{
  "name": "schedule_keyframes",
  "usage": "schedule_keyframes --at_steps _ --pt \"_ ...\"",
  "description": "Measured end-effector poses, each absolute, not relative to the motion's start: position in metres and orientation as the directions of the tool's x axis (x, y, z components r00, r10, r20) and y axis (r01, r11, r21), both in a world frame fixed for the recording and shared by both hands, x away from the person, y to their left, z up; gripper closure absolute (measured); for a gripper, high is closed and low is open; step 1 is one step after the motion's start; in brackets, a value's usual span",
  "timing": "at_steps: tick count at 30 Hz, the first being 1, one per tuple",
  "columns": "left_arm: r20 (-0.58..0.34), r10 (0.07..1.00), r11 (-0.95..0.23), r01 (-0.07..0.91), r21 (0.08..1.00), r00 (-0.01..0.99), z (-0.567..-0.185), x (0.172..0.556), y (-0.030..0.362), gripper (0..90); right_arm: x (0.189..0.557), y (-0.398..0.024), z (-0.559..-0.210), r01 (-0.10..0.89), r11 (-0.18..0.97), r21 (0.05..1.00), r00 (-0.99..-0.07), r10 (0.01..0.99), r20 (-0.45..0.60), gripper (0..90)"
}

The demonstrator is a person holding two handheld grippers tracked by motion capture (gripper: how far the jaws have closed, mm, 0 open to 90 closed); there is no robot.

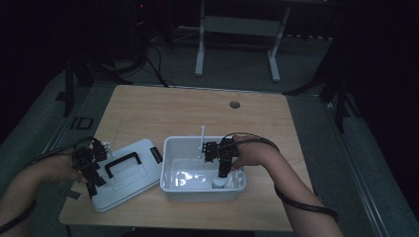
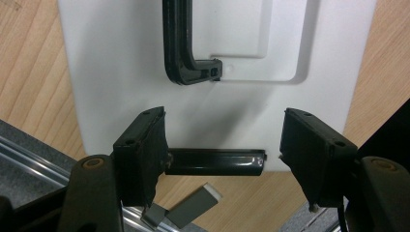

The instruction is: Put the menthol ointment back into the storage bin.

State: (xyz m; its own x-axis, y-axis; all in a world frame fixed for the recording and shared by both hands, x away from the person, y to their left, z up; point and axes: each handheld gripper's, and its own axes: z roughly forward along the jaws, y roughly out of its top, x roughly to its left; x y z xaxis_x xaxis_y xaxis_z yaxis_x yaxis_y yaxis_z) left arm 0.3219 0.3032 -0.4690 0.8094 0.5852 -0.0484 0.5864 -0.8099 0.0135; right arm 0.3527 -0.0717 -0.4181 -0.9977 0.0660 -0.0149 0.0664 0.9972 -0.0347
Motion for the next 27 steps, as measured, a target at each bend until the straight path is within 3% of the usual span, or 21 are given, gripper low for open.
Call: schedule_keyframes --at_steps 17,20,27 --pt "-0.055 0.581 -0.812 0.583 0.037 0.812 -0.466 0.322 0.3 32.8 0.349 -0.113 -0.373 0.112 0.992 0.063 -0.991 0.116 -0.061 26.1" --pt "-0.057 0.583 -0.81 0.586 0.034 0.81 -0.466 0.323 0.3 32.7 0.348 -0.124 -0.371 0.124 0.99 0.063 -0.989 0.129 -0.072 20.7" --pt "-0.059 0.583 -0.809 0.586 0.042 0.81 -0.468 0.322 0.3 32.8 0.348 -0.148 -0.377 0.168 0.984 0.067 -0.983 0.172 -0.064 18.3"
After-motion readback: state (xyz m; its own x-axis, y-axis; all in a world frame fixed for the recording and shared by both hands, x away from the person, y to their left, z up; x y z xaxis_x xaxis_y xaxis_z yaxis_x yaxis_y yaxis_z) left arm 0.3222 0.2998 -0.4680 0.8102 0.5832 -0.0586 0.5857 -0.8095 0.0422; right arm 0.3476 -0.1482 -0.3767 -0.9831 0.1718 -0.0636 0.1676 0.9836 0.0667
